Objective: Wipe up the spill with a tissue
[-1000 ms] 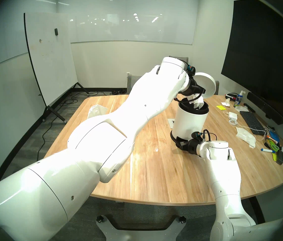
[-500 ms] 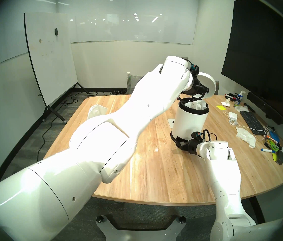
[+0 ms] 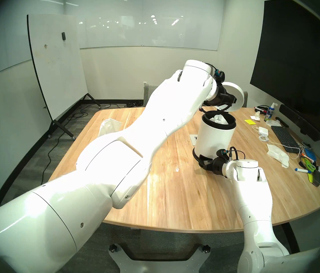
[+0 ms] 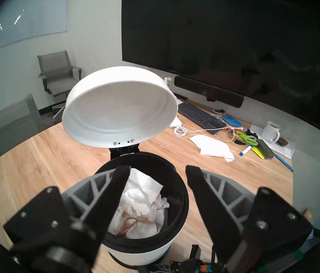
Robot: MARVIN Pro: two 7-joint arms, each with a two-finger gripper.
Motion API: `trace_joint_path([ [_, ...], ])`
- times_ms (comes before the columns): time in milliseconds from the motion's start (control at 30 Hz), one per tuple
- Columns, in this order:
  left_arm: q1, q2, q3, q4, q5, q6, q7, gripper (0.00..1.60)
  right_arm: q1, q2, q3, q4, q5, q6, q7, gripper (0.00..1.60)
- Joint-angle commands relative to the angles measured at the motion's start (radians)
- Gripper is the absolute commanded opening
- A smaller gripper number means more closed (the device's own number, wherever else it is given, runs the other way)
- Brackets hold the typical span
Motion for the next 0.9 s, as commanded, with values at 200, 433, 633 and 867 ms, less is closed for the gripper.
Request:
trace_joint_path([
  [200, 0.059, 0.089, -0.009, -0.190, -0.027, 0.075, -0.059, 1.07, -0.022, -0.002, 0.002, 0.024, -0.004, 0.013, -0.003, 0.00],
  [433, 0.118, 0.158, -0.014, -0.287, -0.039, 0.075, -0.082, 1.15, -0.022, -0.002, 0.002, 0.024, -0.004, 0.013, -0.002, 0.00],
  [633, 0.180, 0.220, -0.023, -0.376, -0.049, 0.075, -0.092, 1.15, -0.022, -0.002, 0.002, 0.024, -0.004, 0.013, -0.003, 0.00],
  [867, 0.230, 0.282, -0.050, -0.444, -0.056, 0.075, -0.098, 1.14, -0.022, -0.002, 0.001, 0.025, -0.004, 0.014, -0.003, 0.00],
])
